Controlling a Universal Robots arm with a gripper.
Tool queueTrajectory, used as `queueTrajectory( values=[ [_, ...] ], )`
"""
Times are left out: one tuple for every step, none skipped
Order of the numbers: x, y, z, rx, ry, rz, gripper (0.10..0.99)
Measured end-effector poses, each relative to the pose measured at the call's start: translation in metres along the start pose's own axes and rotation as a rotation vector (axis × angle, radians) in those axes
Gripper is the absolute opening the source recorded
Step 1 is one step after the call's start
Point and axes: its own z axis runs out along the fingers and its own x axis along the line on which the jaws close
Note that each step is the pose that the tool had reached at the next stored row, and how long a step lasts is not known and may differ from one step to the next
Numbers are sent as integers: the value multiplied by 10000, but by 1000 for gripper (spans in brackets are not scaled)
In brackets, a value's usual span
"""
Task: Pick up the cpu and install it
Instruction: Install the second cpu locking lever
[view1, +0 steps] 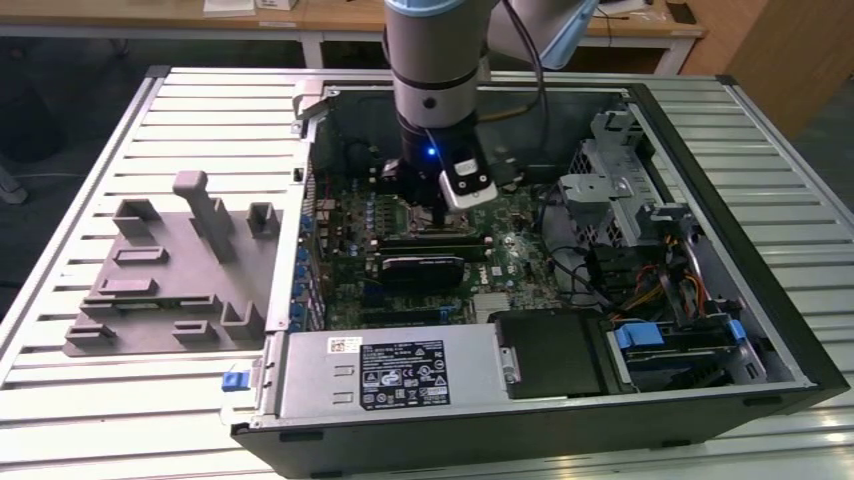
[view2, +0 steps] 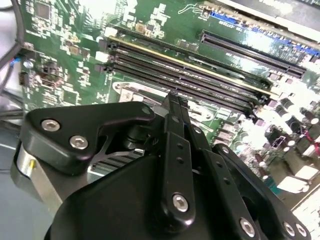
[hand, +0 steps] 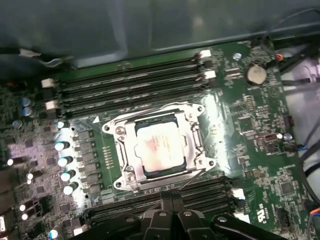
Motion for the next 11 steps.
queueTrajectory(
  values=[
    [15,-7,5,-4,3,-53,106],
    [31,-14,12,-13,7,-102,106],
    [47,-23,19,-28,12,-152,106],
    [65,-32,27,-47,18,-201,106],
    [80,-40,34,-63,24,-245,106],
    [92,-47,40,-82,28,-288,106],
    [103,-54,47,-108,36,-323,106],
    [112,-60,53,-142,44,-353,106],
    [120,-66,60,-183,54,-381,106],
    [124,-72,66,-228,64,-402,106],
    [128,-78,73,-275,75,-417,106]
  ],
)
